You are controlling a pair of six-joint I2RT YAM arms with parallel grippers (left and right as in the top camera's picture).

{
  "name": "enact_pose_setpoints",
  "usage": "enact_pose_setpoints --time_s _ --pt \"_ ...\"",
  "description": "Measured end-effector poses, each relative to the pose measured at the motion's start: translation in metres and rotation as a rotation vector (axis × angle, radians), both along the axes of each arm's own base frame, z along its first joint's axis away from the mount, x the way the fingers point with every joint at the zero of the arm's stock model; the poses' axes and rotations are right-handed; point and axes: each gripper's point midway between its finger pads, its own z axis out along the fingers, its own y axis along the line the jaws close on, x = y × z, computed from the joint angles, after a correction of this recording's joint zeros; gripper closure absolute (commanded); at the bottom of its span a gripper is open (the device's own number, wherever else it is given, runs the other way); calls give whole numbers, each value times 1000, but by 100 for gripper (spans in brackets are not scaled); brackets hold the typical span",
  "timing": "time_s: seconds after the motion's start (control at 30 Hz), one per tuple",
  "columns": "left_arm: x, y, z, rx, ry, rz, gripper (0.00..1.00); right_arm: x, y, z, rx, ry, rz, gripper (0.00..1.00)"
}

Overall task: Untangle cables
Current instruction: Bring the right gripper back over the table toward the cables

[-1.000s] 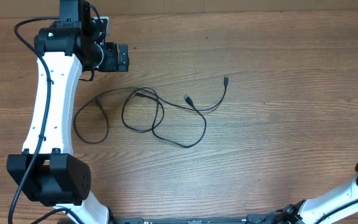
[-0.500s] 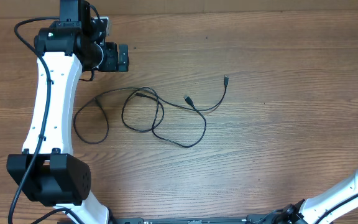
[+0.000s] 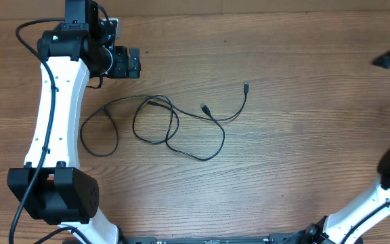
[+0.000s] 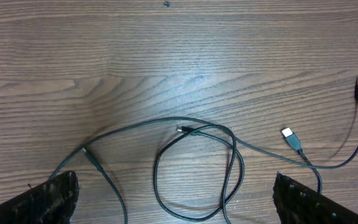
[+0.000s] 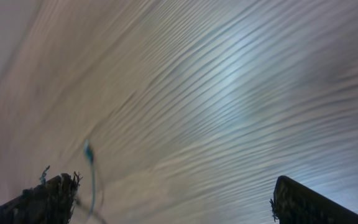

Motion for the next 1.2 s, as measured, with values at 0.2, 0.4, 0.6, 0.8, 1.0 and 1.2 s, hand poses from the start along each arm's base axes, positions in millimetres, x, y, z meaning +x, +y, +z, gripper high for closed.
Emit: enact_pose_setpoints --time_s 0.2,0.4,0.6,0.8,1.0,1.2 --pt "0 0 0 0 0 0 0 17 95 -8 40 43 234 0" --pt "0 0 0 0 0 0 0 15 202 -28 65 111 482 0" --pt "0 0 0 0 0 0 1 6 291 -56 48 117 706 0" --pt "0 0 0 0 0 0 0 -16 357 -89 24 105 905 0" --pt "0 0 0 0 0 0 1 -48 400 -112 11 128 1054 0" --pt "0 0 0 0 0 0 1 -97 442 -128 -1 134 1320 0"
